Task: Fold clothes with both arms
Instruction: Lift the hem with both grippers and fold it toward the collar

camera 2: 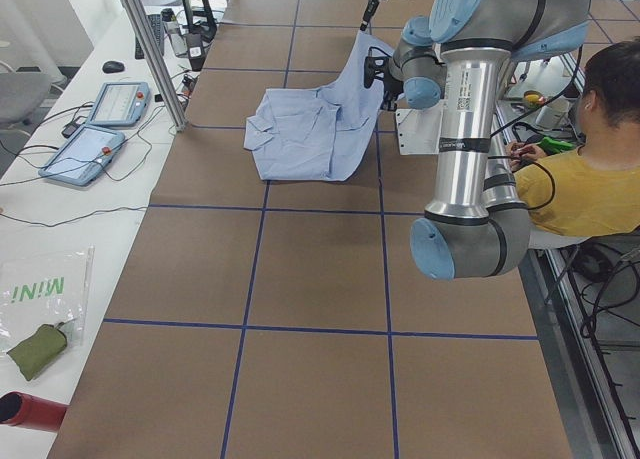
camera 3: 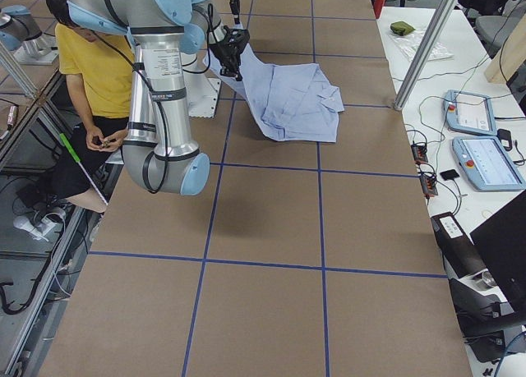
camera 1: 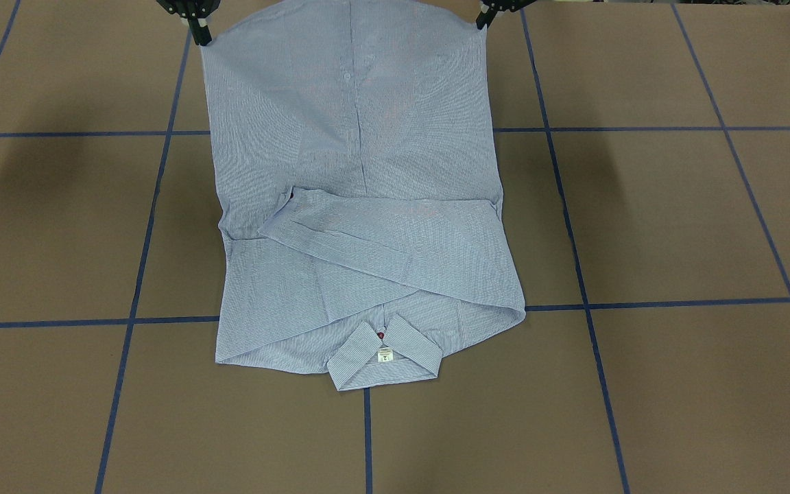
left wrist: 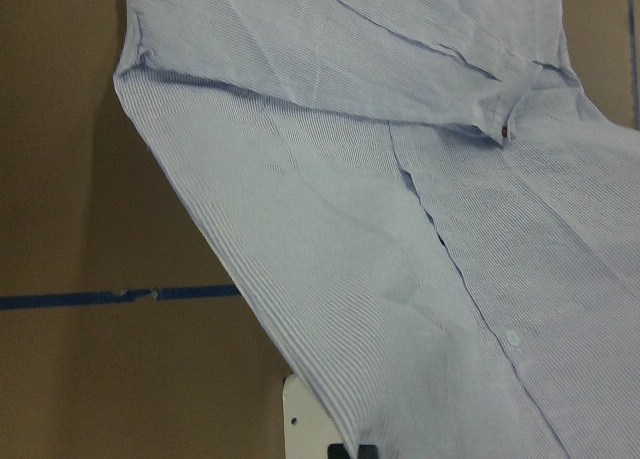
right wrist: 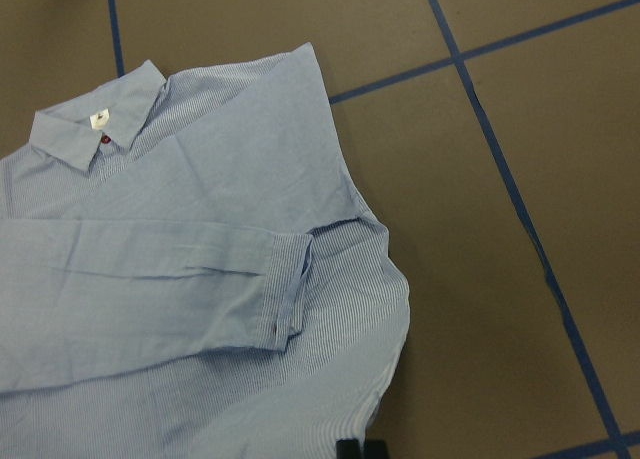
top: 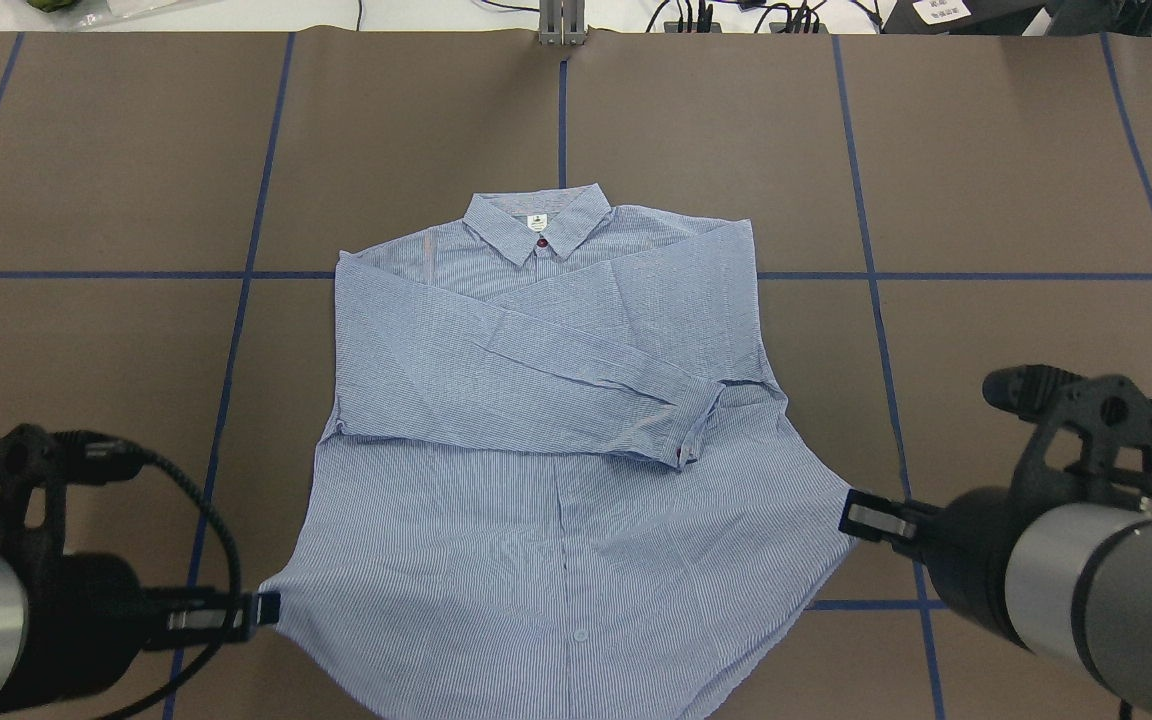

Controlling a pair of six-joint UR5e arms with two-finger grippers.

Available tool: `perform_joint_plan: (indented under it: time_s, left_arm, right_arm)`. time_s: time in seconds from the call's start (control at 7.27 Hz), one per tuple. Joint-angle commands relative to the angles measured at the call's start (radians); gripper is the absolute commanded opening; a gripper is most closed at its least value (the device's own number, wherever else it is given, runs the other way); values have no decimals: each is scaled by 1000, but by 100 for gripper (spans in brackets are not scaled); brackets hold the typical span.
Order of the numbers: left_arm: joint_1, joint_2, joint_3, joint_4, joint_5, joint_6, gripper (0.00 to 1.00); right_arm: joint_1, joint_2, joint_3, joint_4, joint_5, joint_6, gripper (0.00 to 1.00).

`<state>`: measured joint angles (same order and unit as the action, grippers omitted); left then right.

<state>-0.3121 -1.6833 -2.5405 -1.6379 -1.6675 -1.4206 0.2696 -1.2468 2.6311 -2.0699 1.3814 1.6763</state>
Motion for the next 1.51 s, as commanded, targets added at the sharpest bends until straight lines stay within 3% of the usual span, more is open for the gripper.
perform_joint_plan:
  time_s: [0.0,0.28,0.55,0.69,1.1,1.38]
  left_arm:
    - [-184,-169,156,3,-5,54,0]
    - [-302,-252,277,7,-2,113,0]
    - [-381,-297,415,-5,5,189,0]
    - [-381,-321,510,-44,61,190,0]
    - [-377,-396,892,-343,69,192,0]
    - [-383,-417,983,-413,69,303,0]
  right_arm:
    - [191,101,-109,7,-2,-70,0]
    - [281,192,-317,58,-8,-118,0]
    - [322,196,-573,334,-12,-153,0]
    - [326,201,-674,440,-12,-179,0]
    - [352,201,-870,623,-10,-257,0]
    - [393,202,-936,658,14,-317,0]
